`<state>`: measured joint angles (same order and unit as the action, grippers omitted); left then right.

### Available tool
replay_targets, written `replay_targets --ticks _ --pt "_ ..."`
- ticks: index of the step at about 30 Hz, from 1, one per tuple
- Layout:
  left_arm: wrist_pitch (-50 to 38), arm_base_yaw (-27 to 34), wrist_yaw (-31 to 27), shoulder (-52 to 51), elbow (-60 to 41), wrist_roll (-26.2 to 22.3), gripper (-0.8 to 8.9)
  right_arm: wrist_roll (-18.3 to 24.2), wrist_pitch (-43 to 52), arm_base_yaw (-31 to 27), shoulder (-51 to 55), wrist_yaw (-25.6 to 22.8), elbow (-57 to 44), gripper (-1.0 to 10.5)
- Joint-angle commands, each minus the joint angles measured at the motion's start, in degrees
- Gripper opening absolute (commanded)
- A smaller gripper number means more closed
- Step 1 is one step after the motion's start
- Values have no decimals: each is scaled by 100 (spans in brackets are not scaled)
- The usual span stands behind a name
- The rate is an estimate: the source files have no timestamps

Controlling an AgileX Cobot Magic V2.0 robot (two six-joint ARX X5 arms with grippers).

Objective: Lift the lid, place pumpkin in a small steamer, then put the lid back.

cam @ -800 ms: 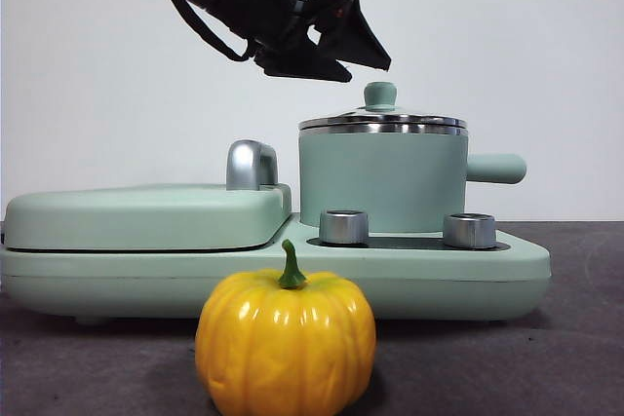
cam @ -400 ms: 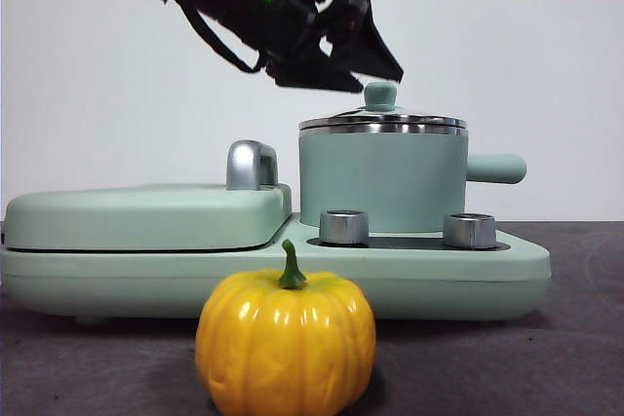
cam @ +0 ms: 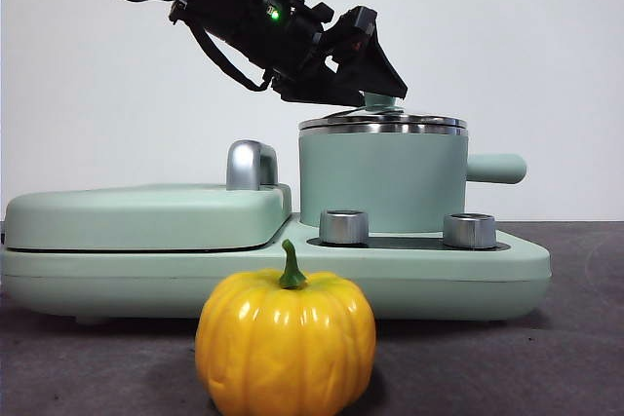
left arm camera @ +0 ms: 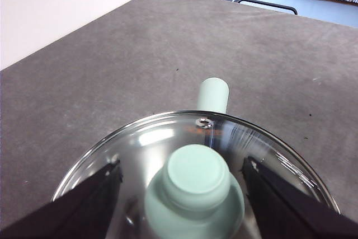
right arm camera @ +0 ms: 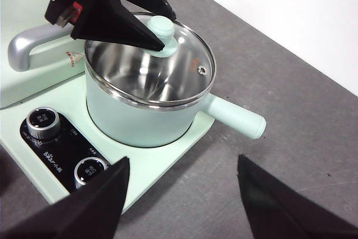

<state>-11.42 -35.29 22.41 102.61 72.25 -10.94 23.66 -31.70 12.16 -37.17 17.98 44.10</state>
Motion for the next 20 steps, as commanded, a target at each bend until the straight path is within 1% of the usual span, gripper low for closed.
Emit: replay_targets --ticks 1,3,6,10,13,16,20 --pt "-57 -61 -11 151 146 -37 262 -83 33 20 -22 -2 111 305" --pt "-57 -66 -9 160 146 -37 234 -83 33 20 -22 -2 111 305" --pt "-52 -74 -11 160 146 -39 228 -83 33 20 -22 -2 111 305" --pt "-37 -72 -9 160 146 -39 139 -83 33 20 -22 -2 111 305" --pt "-2 -72 -11 160 146 -39 100 -83 33 20 -22 -2 111 305" --pt "28 -72 -11 160 146 -39 19 -83 33 20 -22 -2 111 305" --pt "20 -72 -11 160 146 -44 15 -83 33 20 -22 -2 111 305"
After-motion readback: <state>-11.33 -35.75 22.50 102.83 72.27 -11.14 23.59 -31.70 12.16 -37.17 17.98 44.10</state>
